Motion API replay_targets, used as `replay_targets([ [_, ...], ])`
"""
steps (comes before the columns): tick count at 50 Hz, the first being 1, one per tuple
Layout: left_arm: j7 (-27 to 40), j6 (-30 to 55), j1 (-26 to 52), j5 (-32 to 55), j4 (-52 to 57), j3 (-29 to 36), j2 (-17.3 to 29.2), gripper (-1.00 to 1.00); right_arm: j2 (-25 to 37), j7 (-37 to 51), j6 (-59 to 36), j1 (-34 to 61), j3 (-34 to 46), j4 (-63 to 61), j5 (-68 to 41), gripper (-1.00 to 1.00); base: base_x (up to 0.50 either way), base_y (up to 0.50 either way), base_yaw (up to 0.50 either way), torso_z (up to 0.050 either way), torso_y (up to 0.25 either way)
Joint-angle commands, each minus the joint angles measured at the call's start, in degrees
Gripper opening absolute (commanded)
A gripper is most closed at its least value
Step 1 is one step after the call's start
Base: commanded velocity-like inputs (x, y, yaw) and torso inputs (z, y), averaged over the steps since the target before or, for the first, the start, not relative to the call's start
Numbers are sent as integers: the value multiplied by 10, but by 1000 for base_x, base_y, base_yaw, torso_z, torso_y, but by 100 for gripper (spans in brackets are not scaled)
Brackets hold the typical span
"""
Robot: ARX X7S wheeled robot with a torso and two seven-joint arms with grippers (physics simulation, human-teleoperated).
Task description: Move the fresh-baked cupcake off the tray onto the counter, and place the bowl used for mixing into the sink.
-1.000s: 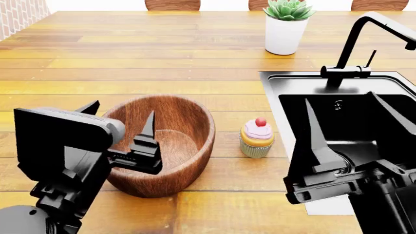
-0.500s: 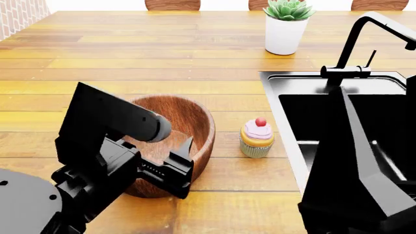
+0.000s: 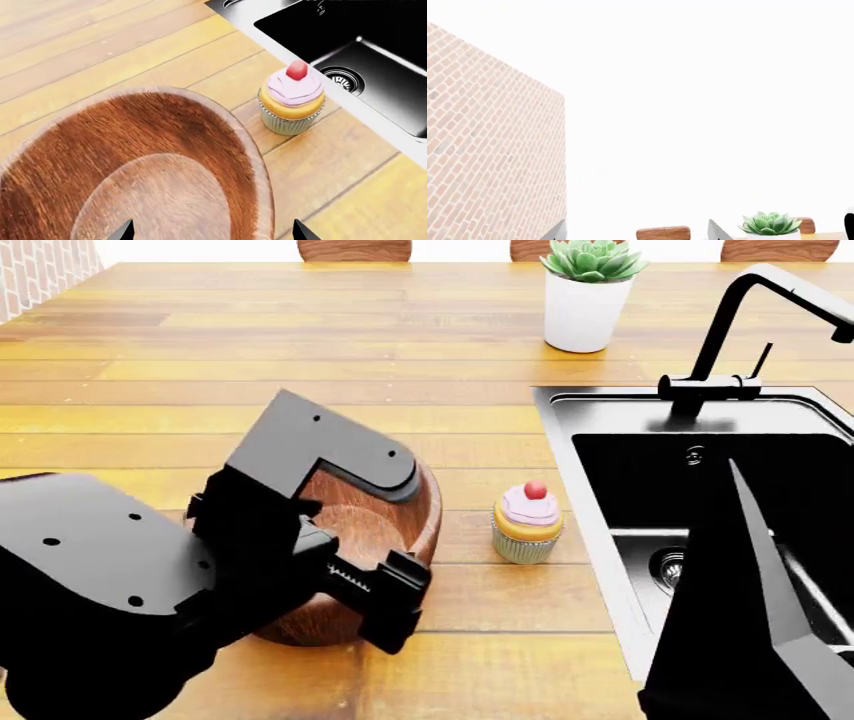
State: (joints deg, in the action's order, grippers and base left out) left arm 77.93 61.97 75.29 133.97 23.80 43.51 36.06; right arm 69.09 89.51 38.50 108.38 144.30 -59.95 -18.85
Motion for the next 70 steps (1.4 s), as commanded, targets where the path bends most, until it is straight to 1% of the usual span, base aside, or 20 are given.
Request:
replay_targets([
  [1, -10, 26, 28, 9, -51, 41, -22, 100, -7, -1, -2, -82, -56, 0, 12, 100, 0, 0, 0, 0, 0],
  [4, -20, 33, 30, 3, -63, 44, -28, 100, -5, 3, -1, -65, -37, 0, 17, 100, 0, 0, 0, 0, 0],
  [12, -44, 50, 31, -16, -94, 54, -40, 100, 1, 2, 2, -65, -32, 0, 24, 100, 0, 0, 0, 0, 0],
  [14, -49, 60, 32, -12, -110, 67, -44, 100, 12, 1, 9, -52, -21, 0, 24, 100, 0, 0, 0, 0, 0],
  [19, -56, 75, 37, -6, -132, 87, -49, 100, 2, 2, -3, -76, -44, 0, 21, 100, 0, 0, 0, 0, 0],
  [26, -66, 88, 43, -14, -151, 99, -54, 100, 2, -6, -11, -100, -68, 2, 13, 100, 0, 0, 0, 0, 0],
  [29, -72, 89, 41, -18, -155, 101, -60, 100, 28, -11, 0, -80, -50, 0, 16, 100, 0, 0, 0, 0, 0],
  [40, -97, 102, 45, -29, -176, 114, -90, 100, 21, 2, 6, -53, -14, 0, 34, 100, 0, 0, 0, 0, 0],
  [46, -120, 111, 31, -54, -180, 110, -93, 100, 11, 4, 1, -40, 3, 0, 43, 100, 0, 0, 0, 0, 0],
  [50, -126, 110, 18, -60, -182, 114, -93, 100, 8, 4, -4, -48, -6, 0, 39, 100, 0, 0, 0, 0, 0],
  [58, -125, 105, 20, -54, -187, 123, -95, 100, 5, 3, -7, -62, -17, 0, 40, 100, 0, 0, 0, 0, 0],
  [70, -129, 92, -3, -70, -189, 128, -87, 100, 3, 3, -12, -73, -27, 0, 39, 100, 0, 0, 0, 0, 0],
])
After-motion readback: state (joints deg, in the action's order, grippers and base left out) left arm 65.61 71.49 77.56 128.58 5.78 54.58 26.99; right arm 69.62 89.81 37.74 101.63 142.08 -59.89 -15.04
